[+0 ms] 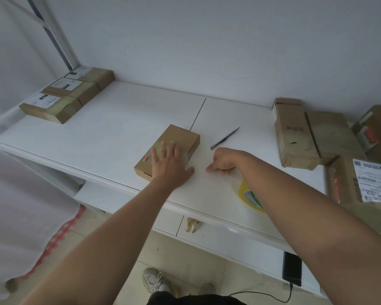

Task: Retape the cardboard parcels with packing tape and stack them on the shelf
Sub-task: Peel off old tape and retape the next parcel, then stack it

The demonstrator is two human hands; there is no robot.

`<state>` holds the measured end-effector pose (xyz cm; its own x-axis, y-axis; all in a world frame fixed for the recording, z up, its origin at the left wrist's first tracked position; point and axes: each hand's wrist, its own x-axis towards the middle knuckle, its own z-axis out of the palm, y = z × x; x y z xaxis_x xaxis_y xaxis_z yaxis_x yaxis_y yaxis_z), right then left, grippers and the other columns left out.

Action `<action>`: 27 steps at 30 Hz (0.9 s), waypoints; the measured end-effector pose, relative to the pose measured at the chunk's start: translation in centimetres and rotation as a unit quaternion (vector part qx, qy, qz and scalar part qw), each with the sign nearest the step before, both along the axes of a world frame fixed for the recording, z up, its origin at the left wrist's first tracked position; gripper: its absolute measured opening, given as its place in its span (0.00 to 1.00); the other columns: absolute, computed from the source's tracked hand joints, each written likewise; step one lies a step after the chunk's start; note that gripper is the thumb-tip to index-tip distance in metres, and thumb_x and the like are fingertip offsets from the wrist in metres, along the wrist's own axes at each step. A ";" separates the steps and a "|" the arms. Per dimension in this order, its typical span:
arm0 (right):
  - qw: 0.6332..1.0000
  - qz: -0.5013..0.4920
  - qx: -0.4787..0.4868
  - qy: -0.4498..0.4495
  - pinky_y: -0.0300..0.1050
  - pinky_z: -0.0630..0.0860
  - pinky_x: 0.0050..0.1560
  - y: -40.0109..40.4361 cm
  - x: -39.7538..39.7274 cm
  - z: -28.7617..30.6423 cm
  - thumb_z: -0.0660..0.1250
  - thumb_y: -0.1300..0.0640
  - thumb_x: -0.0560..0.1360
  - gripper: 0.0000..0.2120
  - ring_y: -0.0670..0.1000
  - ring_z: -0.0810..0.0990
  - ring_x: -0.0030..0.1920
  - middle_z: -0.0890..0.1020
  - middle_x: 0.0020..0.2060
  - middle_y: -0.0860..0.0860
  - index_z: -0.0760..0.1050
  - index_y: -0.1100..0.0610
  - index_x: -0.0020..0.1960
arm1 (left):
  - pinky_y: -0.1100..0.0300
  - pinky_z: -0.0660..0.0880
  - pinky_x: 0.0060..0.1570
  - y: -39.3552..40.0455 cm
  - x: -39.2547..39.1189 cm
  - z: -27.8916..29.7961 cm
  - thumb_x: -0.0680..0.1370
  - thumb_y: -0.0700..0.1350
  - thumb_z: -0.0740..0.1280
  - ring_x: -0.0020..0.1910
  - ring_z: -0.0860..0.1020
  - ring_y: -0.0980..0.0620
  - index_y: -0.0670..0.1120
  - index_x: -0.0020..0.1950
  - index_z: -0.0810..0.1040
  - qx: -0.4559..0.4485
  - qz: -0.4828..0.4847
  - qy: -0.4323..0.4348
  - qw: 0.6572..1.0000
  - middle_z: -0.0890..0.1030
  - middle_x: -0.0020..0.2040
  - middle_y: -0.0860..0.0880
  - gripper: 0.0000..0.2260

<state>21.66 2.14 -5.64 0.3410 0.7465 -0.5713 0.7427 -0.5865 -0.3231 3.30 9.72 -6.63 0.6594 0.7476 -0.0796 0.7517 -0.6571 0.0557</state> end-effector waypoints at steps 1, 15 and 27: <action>1.000 -0.003 0.001 -0.002 0.42 0.71 0.35 0.1 -0.1 -0.1 0.70 0.47 0.76 0.18 0.51 0.76 0.30 0.80 0.29 0.53 0.76 0.59 0.34 | 0.41 0.37 0.76 -1.0 0.4 0.0 0.78 0.68 0.54 0.80 0.43 0.42 0.43 0.80 0.54 0.036 -0.011 0.006 0.999 0.53 0.81 0.43 0.39; 1.000 0.006 -0.002 -0.002 0.42 0.73 0.36 -0.1 0.1 -0.1 0.70 0.40 0.75 0.22 0.52 0.78 0.35 0.80 0.38 0.55 0.79 0.61 0.45 | 0.48 0.62 0.64 -2.2 2.3 -0.8 0.73 0.71 0.64 0.69 0.62 0.44 0.52 0.69 0.73 0.037 -0.050 0.000 0.998 0.66 0.68 0.50 0.32; 0.985 -0.119 0.123 0.031 0.44 0.70 0.38 -0.3 0.6 1.1 0.66 0.44 0.76 0.18 0.54 0.76 0.34 0.78 0.32 0.54 0.70 0.57 0.37 | 0.47 0.59 0.68 -1.3 1.8 -0.1 0.75 0.59 0.69 0.72 0.60 0.44 0.57 0.74 0.67 -0.047 -0.052 -0.046 0.996 0.65 0.72 0.51 0.28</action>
